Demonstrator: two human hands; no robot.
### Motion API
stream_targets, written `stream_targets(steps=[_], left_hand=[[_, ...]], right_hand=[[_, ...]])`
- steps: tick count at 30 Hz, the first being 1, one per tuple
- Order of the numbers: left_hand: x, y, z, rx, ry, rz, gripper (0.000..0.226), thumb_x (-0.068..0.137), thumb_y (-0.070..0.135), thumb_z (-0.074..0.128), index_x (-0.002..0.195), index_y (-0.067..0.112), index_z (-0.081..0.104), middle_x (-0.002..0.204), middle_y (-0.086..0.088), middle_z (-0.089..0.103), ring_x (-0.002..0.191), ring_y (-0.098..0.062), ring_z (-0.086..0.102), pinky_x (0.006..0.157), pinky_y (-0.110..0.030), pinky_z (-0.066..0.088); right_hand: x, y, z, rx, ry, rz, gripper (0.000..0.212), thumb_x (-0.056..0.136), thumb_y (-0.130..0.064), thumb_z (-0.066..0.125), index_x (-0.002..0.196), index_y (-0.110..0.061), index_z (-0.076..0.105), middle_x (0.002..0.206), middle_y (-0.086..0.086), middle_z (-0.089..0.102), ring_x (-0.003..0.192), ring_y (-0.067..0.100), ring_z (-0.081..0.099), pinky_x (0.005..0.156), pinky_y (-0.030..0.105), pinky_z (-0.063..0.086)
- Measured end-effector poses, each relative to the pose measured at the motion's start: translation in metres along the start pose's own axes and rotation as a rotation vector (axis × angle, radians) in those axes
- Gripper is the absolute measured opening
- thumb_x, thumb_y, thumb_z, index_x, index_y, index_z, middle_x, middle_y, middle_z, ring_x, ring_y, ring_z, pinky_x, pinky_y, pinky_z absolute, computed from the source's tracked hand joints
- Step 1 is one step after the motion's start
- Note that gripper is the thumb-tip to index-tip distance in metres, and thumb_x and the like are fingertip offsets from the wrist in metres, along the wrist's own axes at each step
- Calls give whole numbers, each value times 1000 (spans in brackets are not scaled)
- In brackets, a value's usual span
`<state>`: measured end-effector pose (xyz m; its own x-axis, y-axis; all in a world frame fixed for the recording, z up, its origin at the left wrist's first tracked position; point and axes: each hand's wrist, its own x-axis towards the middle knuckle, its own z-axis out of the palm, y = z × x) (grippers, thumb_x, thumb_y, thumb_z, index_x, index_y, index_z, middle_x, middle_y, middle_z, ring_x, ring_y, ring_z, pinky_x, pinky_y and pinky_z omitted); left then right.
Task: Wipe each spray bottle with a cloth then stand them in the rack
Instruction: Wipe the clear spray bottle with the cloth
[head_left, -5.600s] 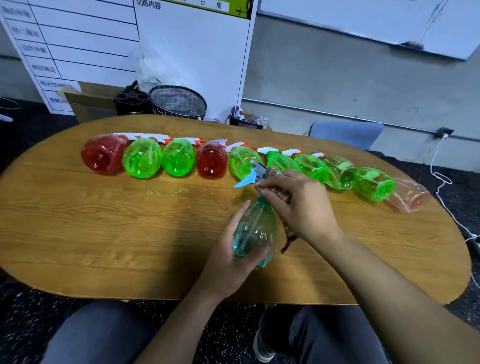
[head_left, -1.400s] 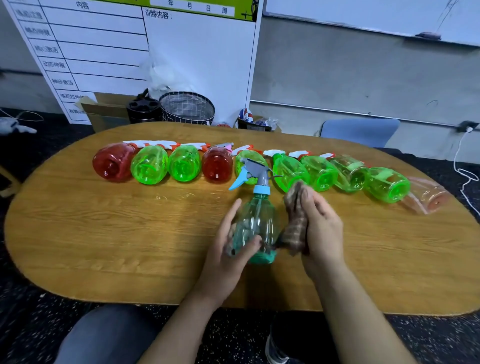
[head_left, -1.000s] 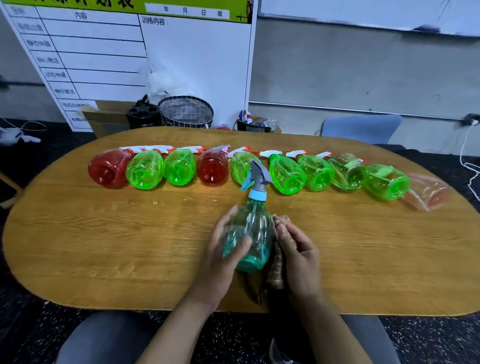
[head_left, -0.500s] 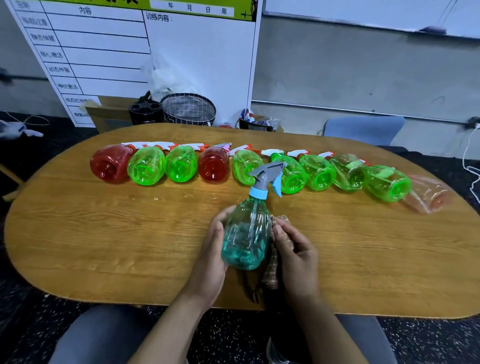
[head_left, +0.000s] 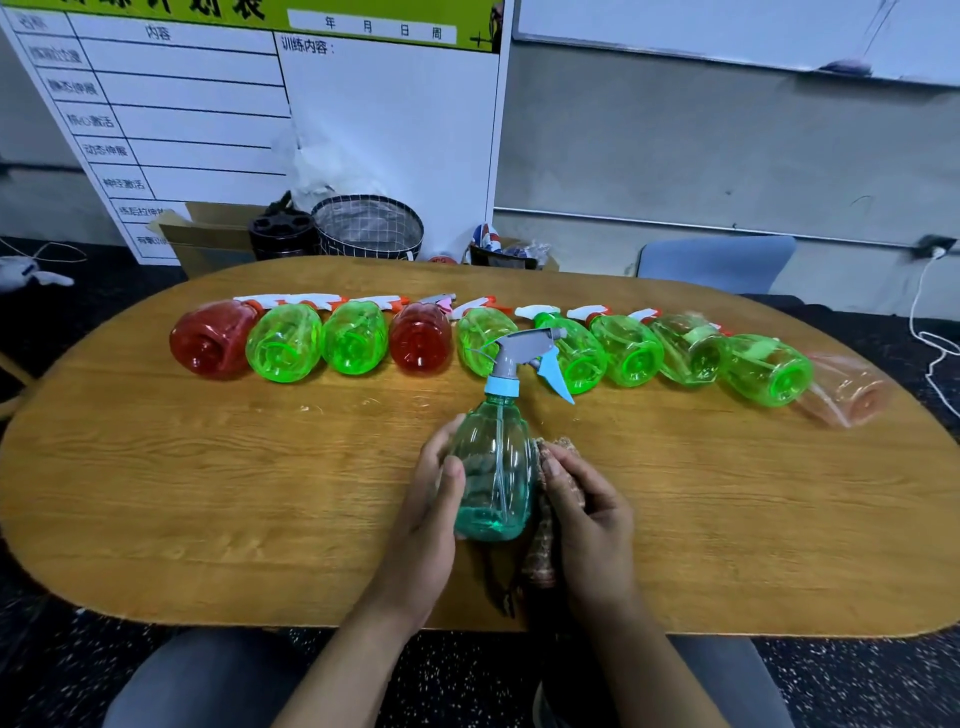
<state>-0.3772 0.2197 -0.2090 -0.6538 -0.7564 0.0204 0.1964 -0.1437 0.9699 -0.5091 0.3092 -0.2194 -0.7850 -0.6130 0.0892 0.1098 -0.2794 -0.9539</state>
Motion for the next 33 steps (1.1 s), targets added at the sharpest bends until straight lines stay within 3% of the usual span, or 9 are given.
stream_targets(steps=[4, 6, 10, 14, 17, 20, 25, 30, 33], left_hand=[[-4, 5, 1, 78, -28, 14, 90, 78, 77, 77, 151, 40, 41, 139, 16, 68, 129, -9, 66, 103, -32, 56], [-8, 7, 1, 128, -50, 41, 89, 76, 54, 87, 149, 32, 41, 132, 27, 69, 121, 0, 68, 95, -16, 53], [-7, 2, -1, 98, -52, 61, 78, 82, 20, 84, 148, 28, 44, 127, 12, 74, 116, -11, 73, 93, -24, 57], [-4, -4, 0, 47, -31, 75, 80, 81, 15, 87, 148, 27, 44, 127, -2, 75, 115, -18, 73, 94, -29, 57], [-3, -3, 0, 31, -13, 80, 87, 78, 20, 89, 151, 31, 43, 128, 2, 74, 116, -19, 73, 94, -31, 58], [-1, -4, -2, 32, -49, 69, 96, 79, 15, 92, 157, 36, 40, 130, 4, 73, 118, -21, 72, 93, -30, 59], [0, -4, -2, 41, -58, 68, 98, 74, 22, 94, 156, 39, 43, 135, 6, 70, 123, -20, 70, 94, -29, 59], [-1, -4, -4, 37, -37, 76, 92, 80, 25, 91, 157, 42, 43, 142, 5, 66, 129, -19, 67, 95, -31, 60], [-3, -2, -4, 18, -38, 57, 95, 78, 34, 90, 159, 41, 40, 146, 3, 63, 133, -20, 64, 100, -35, 59]], right_hand=[[-1, -2, 1, -8, -22, 0, 23, 91, -17, 70, 111, -11, 80, 113, 9, 79, 109, 22, 74, 92, 33, 59], [-2, -5, 2, -12, -20, -14, 24, 90, -17, 69, 110, -10, 79, 112, 7, 80, 106, 16, 74, 87, 24, 58], [-1, -4, 3, -21, -9, -3, 23, 89, -20, 69, 109, -14, 79, 113, 6, 80, 109, 20, 74, 96, 34, 58], [0, -3, 5, -20, 3, 9, 18, 88, -21, 71, 100, -20, 83, 114, 6, 79, 111, 21, 72, 102, 37, 55], [11, -12, -2, -3, 167, 37, 10, 94, -12, 72, 100, -16, 79, 103, 5, 80, 102, 22, 70, 95, 36, 56], [35, -40, -14, -93, 299, -140, 8, 93, -24, 78, 101, -23, 77, 102, 4, 78, 96, 18, 68, 95, 44, 54], [53, -92, 19, -664, -52, -602, 16, 94, -18, 79, 109, -22, 78, 104, -15, 75, 102, -2, 69, 92, 18, 51], [65, -86, 40, -964, -198, -632, 18, 96, -38, 74, 112, -33, 81, 104, -8, 73, 95, 8, 69, 82, 39, 57], [63, -82, 44, -1037, -366, -665, 26, 95, -47, 69, 113, -33, 81, 102, -5, 72, 91, 12, 68, 74, 42, 58]])
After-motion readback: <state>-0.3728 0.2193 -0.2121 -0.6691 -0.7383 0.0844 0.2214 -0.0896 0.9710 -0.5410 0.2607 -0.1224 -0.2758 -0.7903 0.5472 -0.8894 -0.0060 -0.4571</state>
